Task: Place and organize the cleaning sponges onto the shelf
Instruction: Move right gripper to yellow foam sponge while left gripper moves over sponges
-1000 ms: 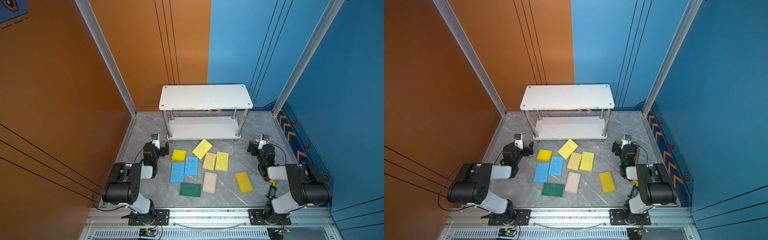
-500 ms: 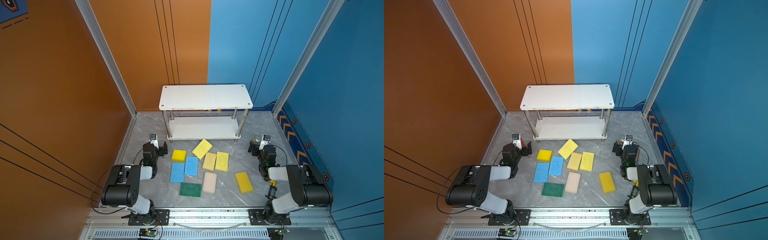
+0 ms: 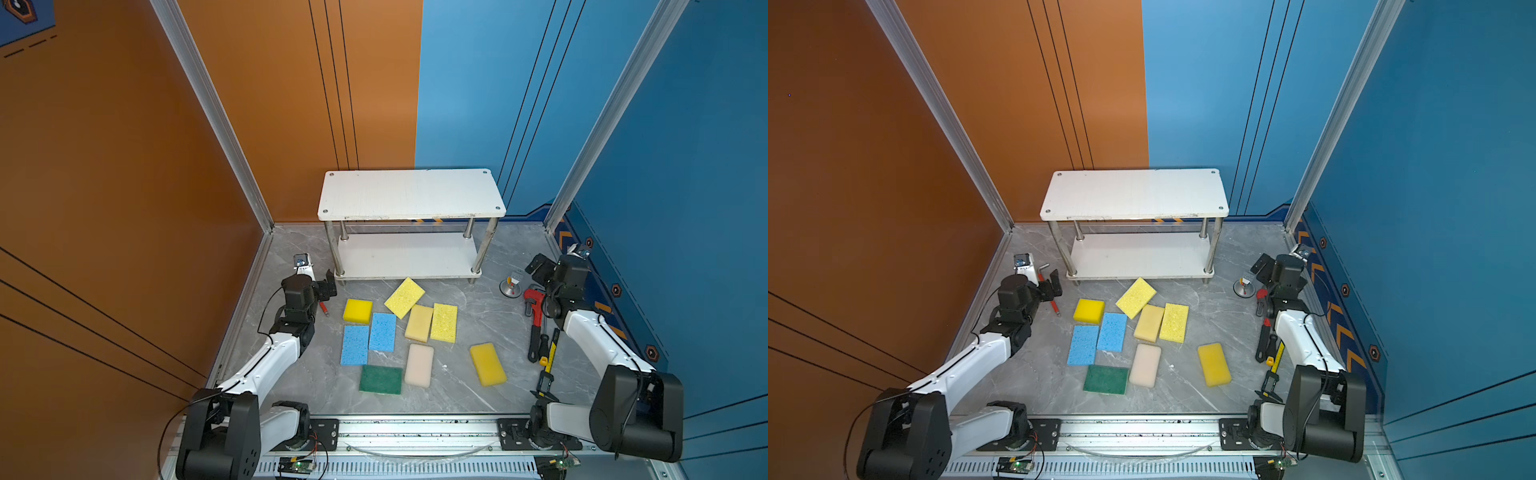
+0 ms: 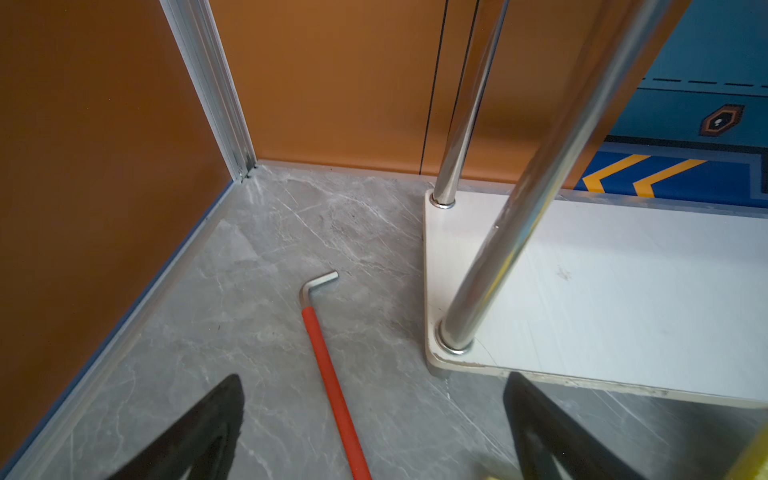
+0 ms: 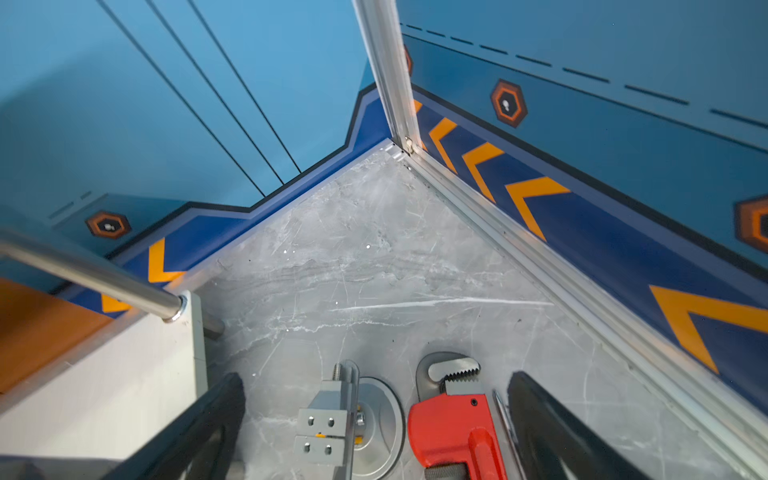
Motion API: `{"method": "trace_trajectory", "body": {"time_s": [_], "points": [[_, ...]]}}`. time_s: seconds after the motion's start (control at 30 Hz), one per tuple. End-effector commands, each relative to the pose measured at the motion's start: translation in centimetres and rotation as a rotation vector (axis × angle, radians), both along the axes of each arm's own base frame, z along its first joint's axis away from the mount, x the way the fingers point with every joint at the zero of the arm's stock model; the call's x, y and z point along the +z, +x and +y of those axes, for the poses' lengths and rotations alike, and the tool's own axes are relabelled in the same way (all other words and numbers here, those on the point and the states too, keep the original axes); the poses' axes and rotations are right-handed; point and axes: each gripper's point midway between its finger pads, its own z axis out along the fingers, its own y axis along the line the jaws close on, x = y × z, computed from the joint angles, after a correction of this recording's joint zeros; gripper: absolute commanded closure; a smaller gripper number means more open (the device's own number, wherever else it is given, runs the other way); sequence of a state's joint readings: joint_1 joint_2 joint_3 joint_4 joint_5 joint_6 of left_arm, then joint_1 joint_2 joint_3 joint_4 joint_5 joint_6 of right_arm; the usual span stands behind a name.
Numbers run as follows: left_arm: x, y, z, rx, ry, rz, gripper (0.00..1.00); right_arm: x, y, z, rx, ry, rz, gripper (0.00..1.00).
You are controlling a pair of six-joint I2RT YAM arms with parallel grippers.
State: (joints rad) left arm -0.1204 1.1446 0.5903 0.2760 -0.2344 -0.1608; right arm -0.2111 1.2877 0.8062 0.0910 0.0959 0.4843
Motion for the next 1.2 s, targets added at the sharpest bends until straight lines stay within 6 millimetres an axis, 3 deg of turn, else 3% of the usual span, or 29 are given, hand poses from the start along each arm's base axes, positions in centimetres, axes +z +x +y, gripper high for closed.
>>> {"method": "trace_trajectory", "body": {"time_s": [0.0,0.07,0.27,0.6,0.97,1.17], "points": [[-1.9,-2.7,-0.4,0.049,-0.076,0.205,0.02,-3.0,-3.6,0.5,-0.073,0.260,0.128,0.00],[-1.7,-3.5,-1.1,0.042,-0.095,0.257,0.02,-1.7,-3.6,1.0,-0.042,0.286,0.103,0.00],[-1.7,-5.5,-2.9,0.006,-0.153,0.352,0.02,1.5,-3.5,6.3,0.197,0.235,0.175,0.01],[-2.7,-7.5,-6.7,-0.154,-0.253,0.494,0.02,3.2,-3.6,12.1,0.375,0.252,0.247,0.02],[-1.4,-9.4,-9.8,-0.280,-0.362,0.572,0.02,3.2,-4.0,19.0,0.563,0.239,0.394,0.01],[-1.6,-11.0,-11.2,-0.305,-0.464,0.628,0.02,2.3,-5.3,21.3,0.615,0.214,0.499,0.01]]}}
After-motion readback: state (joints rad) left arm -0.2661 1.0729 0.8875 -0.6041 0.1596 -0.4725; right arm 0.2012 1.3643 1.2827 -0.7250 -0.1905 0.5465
